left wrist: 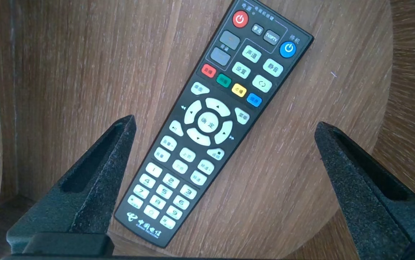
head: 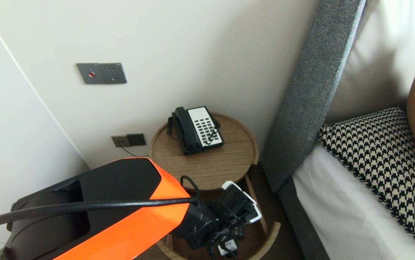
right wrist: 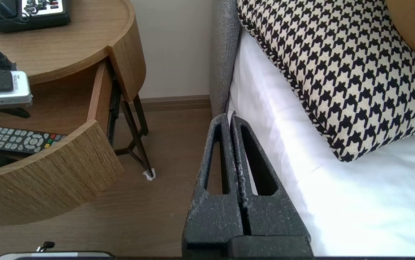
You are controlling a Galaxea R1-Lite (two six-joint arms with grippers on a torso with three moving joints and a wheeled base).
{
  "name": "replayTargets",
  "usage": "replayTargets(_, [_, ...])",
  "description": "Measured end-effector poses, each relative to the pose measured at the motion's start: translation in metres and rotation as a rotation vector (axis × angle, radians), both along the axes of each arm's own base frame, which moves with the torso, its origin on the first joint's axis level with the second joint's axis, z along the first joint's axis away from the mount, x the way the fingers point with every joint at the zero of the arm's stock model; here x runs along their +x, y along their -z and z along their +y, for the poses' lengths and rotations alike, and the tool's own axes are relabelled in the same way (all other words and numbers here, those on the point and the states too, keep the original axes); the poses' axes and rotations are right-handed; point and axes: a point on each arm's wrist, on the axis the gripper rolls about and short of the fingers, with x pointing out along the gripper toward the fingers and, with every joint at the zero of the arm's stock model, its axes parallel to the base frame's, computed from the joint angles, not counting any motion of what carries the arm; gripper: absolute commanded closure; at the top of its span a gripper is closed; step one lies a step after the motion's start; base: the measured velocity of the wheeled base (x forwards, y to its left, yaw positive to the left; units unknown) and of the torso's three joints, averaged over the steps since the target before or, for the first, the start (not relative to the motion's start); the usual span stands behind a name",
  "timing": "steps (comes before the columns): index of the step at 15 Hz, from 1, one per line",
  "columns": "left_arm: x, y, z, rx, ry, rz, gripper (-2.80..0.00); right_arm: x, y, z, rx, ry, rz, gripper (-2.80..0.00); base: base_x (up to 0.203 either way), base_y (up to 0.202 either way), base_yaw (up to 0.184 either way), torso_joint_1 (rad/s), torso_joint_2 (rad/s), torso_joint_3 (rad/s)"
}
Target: Take the remote control out of the drawer one by one and place them on the table
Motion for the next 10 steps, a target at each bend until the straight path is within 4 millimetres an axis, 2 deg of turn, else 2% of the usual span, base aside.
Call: replayTargets(10, [0.005, 0.013, 0.001, 0.025, -0.011, 0.014, -2.8, 0.0, 0.0, 0.0, 0.0, 0.0, 0.0, 0.0, 0.0, 0.0, 0.0, 0.0, 0.0, 0.0])
